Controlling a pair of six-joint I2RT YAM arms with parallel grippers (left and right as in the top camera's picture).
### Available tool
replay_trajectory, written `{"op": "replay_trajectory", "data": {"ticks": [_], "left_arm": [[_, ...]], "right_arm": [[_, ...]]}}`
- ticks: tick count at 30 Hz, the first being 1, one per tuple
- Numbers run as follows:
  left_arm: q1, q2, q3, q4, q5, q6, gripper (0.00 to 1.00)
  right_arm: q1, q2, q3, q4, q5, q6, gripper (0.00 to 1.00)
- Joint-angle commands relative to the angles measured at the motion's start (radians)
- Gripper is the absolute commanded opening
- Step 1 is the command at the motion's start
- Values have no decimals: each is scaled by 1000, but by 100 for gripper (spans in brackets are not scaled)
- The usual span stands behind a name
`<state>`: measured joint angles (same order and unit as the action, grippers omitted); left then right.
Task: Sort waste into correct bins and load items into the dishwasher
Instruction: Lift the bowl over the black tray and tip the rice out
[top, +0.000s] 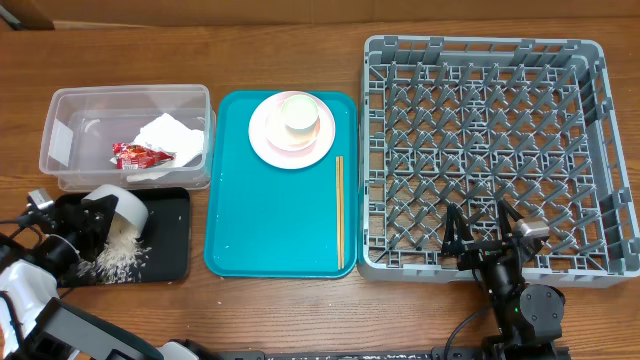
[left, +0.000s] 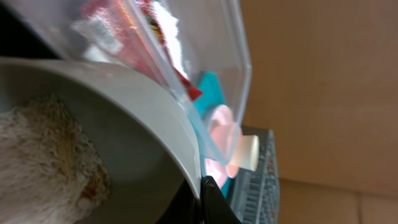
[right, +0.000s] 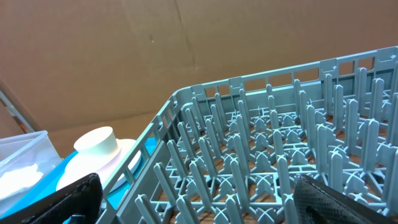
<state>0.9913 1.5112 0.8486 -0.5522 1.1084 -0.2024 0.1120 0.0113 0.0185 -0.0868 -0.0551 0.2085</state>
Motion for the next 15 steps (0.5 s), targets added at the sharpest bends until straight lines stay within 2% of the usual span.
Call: {"op": "replay_trajectory", "data": {"ticks": [1,3,5,9,12,15], "left_arm": [[8,-13,-34,40,149,23,4],[8,-13,-34,52,179,24,4],[8,-13,-34,74,297,51,4],[8,-13,-34,76,307,65,4],[8,-13,-34,72,408,101,4],[11,-13,-35,82,388,103,4]], "right_arm": [[-4,-7,-11,6,-2,-3,100],[-4,-7,-11,6,-2,-3,100],[-4,-7,-10,6,-2,-3,100],[-4,-7,-11,6,-2,-3,100],[-4,-7,-11,6,-2,-3,100],[-4,-7,-11,6,-2,-3,100]]}}
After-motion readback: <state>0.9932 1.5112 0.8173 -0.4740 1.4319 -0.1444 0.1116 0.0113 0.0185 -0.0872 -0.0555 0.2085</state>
